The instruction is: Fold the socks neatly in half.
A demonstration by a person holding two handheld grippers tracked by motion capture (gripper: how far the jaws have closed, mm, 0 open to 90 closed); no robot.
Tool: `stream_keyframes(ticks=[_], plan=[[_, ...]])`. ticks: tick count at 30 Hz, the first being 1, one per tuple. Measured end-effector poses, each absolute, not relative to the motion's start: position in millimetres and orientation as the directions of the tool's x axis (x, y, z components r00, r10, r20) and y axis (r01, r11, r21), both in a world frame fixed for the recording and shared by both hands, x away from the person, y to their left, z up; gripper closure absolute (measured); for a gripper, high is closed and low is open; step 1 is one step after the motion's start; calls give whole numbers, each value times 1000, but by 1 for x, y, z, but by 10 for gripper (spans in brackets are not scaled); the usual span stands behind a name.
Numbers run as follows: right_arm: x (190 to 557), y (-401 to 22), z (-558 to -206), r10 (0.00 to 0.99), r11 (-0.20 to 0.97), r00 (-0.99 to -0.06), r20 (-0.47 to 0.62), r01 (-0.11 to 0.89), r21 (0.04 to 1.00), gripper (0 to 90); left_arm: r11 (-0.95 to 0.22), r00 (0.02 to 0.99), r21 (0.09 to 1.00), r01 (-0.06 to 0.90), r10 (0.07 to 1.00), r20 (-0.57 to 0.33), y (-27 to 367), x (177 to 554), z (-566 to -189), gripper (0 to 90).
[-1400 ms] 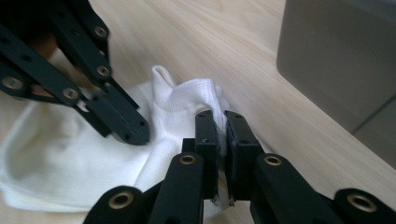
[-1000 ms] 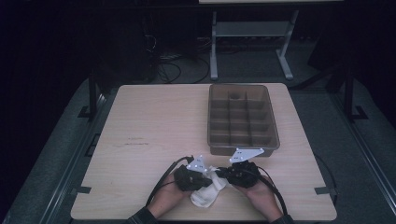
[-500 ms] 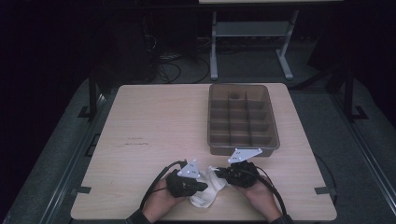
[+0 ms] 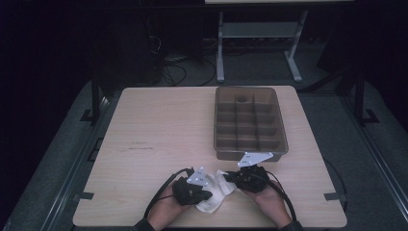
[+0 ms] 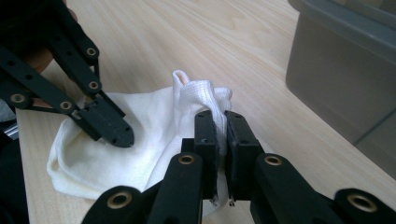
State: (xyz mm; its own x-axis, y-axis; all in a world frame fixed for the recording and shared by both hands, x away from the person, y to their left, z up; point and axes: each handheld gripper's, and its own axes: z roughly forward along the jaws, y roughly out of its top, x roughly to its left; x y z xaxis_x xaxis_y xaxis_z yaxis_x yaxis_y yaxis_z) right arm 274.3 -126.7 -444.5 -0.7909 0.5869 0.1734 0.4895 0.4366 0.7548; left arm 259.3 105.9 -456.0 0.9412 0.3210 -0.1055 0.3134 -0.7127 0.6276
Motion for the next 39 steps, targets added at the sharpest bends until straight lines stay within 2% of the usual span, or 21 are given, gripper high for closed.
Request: stream_keyframes(ticks=[25, 32, 39], plan=[[281, -155, -430, 647, 387, -748, 151, 492, 780, 846, -676, 930, 659, 329, 352, -103, 65, 307, -461, 900], [280, -154, -430, 648, 400, -749, 137, 488, 776, 845, -654, 934, 690, 311, 344, -95, 69, 307, -459, 889], [280, -155, -431, 656, 400, -744, 131, 489, 775, 845, -599, 936, 745, 293, 337, -97, 90, 297, -431, 889]])
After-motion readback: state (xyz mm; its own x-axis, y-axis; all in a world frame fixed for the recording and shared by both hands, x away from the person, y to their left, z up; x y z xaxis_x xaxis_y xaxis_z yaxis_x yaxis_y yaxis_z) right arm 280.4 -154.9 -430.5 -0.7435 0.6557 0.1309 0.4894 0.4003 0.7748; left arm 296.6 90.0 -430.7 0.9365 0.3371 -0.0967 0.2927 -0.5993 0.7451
